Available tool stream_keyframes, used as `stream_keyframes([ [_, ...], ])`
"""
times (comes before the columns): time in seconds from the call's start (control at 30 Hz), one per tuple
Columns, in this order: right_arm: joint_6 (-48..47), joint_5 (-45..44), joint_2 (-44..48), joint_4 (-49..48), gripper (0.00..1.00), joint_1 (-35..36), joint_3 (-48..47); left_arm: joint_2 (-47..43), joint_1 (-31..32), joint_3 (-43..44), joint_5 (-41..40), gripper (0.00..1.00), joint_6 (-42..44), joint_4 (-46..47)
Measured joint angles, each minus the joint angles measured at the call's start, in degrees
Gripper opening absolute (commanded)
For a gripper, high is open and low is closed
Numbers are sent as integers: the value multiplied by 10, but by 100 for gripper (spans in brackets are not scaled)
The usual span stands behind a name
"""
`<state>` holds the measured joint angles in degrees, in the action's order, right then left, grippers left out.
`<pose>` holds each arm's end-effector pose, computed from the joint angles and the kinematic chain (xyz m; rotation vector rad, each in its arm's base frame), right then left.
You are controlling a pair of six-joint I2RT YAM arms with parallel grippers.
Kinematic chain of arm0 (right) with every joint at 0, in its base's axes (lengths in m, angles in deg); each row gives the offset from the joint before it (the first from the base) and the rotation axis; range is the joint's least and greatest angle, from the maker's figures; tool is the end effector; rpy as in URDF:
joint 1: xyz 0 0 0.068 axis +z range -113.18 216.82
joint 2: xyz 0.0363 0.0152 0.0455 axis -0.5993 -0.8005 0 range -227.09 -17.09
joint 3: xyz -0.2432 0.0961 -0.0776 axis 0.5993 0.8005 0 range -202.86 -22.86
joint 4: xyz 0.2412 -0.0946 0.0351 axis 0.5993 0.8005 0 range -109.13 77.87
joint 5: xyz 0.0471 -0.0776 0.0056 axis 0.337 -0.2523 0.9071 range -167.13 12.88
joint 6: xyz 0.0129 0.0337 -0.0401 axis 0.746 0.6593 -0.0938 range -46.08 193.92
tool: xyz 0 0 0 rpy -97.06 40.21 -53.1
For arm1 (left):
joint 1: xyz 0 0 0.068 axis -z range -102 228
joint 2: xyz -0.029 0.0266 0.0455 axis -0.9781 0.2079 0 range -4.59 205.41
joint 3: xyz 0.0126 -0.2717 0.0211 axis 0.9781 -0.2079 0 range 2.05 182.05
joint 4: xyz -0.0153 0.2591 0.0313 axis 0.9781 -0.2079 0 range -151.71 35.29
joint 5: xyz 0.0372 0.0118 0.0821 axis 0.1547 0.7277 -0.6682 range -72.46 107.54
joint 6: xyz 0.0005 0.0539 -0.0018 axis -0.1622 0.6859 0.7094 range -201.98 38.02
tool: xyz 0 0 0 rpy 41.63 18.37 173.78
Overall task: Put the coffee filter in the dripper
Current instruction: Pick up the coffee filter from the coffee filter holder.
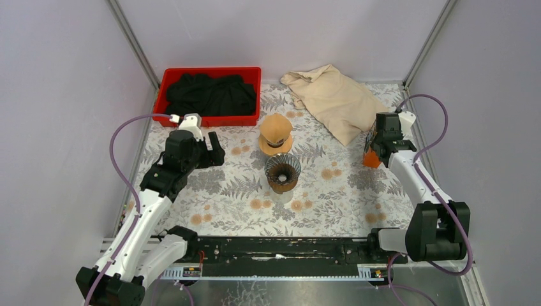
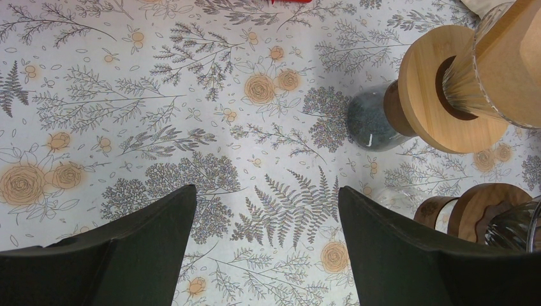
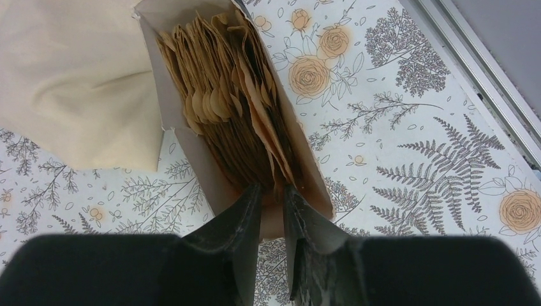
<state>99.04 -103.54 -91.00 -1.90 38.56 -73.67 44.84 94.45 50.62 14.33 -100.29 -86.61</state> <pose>0.2768 -0.0074 0.2577 0.6762 2.0950 -0.2642 0.1792 -0.0509 0.3111 -0.0678 2.1550 -0.2939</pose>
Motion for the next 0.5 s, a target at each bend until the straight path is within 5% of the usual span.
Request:
stream_keyframes([
  [0.5, 0, 0, -7, -7, 23, -1, 0, 0, 0, 0, 0, 89, 0, 0],
])
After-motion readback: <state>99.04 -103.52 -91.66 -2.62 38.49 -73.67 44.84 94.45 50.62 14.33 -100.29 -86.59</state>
